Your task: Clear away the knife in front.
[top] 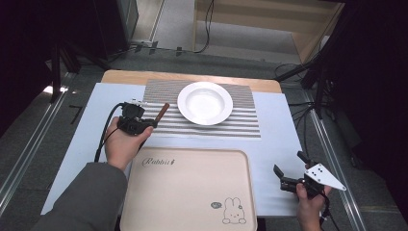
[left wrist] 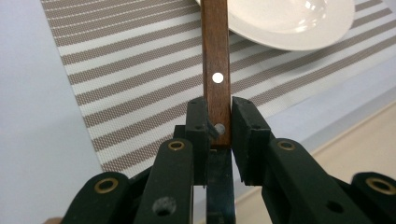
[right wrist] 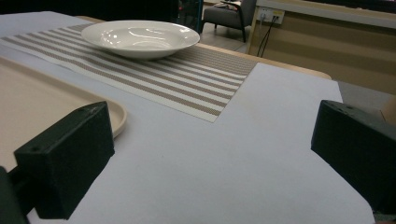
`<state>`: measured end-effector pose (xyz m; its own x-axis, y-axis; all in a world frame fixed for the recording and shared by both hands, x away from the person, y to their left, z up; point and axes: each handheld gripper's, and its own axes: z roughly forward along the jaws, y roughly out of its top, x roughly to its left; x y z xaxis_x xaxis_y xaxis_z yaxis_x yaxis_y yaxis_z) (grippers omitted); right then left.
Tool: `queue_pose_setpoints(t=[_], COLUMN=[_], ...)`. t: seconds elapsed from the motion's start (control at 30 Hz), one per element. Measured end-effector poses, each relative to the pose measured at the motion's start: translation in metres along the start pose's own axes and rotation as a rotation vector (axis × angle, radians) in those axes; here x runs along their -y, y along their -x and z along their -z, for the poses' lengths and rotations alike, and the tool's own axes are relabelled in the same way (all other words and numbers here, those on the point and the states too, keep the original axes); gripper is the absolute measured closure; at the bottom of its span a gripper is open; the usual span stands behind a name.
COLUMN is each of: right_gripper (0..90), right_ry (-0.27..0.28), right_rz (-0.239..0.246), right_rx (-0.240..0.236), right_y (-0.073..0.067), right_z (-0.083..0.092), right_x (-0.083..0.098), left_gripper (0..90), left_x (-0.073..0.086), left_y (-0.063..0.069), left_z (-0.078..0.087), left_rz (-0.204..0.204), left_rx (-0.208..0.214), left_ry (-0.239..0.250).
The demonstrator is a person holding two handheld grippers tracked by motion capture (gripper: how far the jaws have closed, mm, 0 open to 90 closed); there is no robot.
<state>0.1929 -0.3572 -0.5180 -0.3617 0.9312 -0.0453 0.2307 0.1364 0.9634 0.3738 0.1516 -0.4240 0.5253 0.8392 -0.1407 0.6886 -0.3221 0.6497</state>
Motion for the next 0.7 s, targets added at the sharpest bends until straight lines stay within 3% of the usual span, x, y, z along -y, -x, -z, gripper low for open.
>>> queue_pose_setpoints(t=[0.3,0.5,0.7], right_gripper=[0.0,0.0,0.0], right_ry=[0.002,0.001,-0.002], right_rz=[0.0,-0.003,-0.003], right_rx=[-0.001,-0.001,0.0], right_y=[0.0,0.0,0.0], right_z=[0.0,0.0,0.0], right_x=[0.0,0.0,0.0], left_gripper=[77.2,77.2,77.2], left_x=[0.015,0.034,0.046], left_y=[0.009,0.016,0.019], left_z=[0.008,0.011,0.015], left_rz=[-0.017,0.007,0.009], left_rx=[0.018,0.055,0.057], left_ry=[0.004,0.009,0.01])
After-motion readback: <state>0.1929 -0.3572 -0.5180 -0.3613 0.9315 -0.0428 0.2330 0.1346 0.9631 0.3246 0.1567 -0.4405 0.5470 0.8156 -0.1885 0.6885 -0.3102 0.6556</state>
